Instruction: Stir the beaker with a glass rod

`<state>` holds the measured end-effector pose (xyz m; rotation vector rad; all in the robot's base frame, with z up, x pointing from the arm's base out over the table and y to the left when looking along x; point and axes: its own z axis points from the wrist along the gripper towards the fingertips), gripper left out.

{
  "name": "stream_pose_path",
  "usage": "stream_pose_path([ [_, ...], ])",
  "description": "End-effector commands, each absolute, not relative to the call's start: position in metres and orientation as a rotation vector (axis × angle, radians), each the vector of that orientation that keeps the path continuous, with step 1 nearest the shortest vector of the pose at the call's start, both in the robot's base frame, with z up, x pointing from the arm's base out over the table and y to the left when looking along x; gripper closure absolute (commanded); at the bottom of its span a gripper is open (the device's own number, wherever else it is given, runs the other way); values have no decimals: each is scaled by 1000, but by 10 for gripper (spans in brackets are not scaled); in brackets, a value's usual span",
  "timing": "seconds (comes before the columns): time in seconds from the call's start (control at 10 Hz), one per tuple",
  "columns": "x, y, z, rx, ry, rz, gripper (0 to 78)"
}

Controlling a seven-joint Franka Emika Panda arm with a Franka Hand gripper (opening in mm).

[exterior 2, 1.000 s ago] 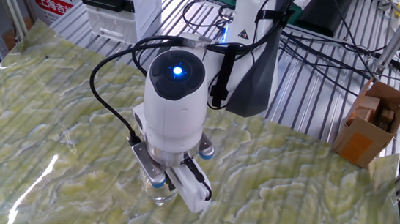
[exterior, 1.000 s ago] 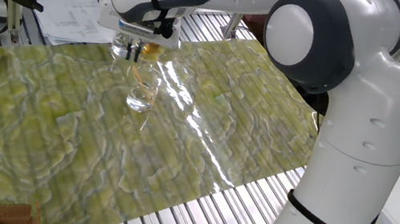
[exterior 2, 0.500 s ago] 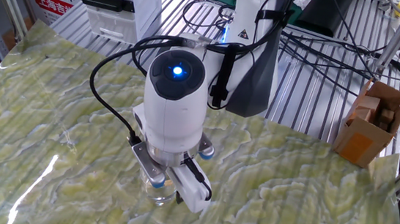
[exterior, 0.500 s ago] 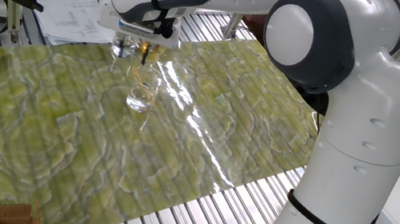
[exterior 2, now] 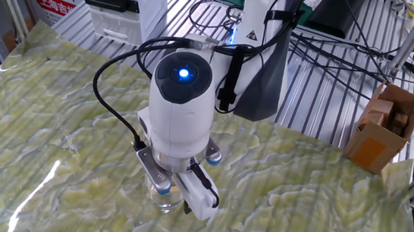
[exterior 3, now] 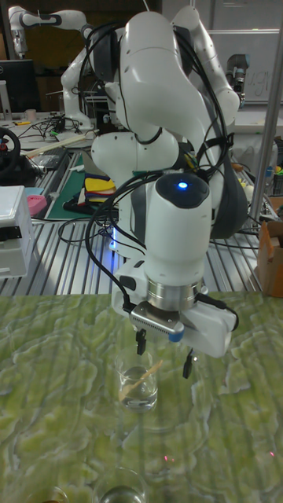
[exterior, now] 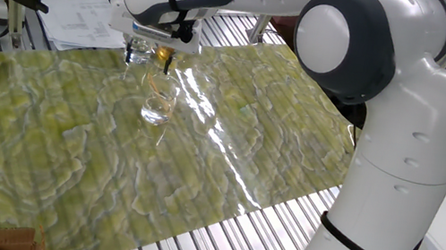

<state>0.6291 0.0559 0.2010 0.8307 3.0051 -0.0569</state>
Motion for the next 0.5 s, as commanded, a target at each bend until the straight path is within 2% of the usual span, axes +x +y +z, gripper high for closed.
stream_pose_path([
  [0.1,625,54,187,803,3020,-60,1],
  [0.5,625,54,185,802,3018,-61,1],
])
